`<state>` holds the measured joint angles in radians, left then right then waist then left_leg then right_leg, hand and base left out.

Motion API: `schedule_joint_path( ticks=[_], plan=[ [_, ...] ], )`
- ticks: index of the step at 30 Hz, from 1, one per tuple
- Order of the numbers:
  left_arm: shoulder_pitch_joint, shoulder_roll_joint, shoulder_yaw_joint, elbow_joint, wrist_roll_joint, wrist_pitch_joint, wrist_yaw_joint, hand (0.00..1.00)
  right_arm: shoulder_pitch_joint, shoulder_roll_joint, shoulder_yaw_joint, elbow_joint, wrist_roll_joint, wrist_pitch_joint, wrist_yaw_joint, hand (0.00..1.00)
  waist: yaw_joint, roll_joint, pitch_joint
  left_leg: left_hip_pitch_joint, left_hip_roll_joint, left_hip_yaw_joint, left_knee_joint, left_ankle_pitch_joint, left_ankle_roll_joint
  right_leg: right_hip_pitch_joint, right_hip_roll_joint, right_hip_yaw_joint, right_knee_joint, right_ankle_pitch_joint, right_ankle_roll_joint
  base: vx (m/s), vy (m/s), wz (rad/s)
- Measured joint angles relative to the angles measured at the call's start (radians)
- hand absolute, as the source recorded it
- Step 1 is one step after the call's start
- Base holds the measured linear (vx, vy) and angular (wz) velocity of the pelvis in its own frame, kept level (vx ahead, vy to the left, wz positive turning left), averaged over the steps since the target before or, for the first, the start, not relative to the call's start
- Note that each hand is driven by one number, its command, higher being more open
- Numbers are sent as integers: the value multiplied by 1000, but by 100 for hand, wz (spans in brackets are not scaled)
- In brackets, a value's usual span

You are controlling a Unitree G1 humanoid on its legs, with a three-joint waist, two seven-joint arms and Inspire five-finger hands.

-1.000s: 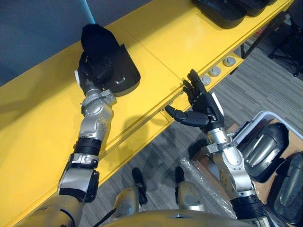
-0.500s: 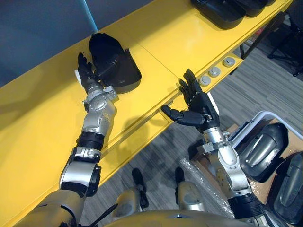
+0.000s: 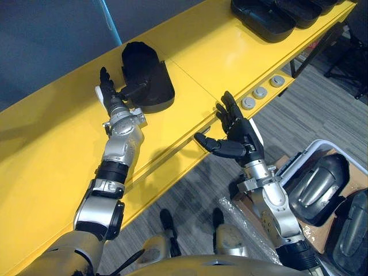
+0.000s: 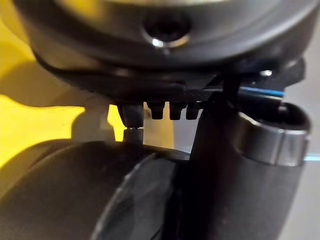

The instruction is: Walk over and take three plastic housings, then place them on the shelf

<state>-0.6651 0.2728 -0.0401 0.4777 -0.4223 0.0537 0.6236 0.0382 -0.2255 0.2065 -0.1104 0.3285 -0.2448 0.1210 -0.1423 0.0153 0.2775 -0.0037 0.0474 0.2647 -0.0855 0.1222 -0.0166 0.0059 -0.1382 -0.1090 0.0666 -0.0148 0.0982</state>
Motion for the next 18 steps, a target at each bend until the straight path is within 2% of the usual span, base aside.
schedule_joint_path(
  ticks=[5,9,15,18],
  plan=[
    [35,0,4,-26,-3,20,-15,100,33,21,5,0,-7,0,-2,100,1,-8,-35,6,-2,-10,1,0,0,16,1,-18,-6,0,0,15,8,7],
    [59,0,35,-89,6,21,19,100,37,23,11,0,-7,0,-4,100,4,-7,-43,8,-4,-14,1,5,1,20,2,-26,-2,0,0,-15,15,7],
    [107,1,96,-185,45,17,66,100,65,23,31,0,-10,6,-56,100,9,16,-92,5,-6,-21,-3,8,2,21,1,-35,0,-1,-1,-16,23,4],
    [149,1,106,-255,45,13,67,100,54,20,-11,9,-11,28,-83,100,13,25,-101,5,-6,-29,-3,14,3,26,1,-45,1,-1,-1,-20,19,9]
  ],
)
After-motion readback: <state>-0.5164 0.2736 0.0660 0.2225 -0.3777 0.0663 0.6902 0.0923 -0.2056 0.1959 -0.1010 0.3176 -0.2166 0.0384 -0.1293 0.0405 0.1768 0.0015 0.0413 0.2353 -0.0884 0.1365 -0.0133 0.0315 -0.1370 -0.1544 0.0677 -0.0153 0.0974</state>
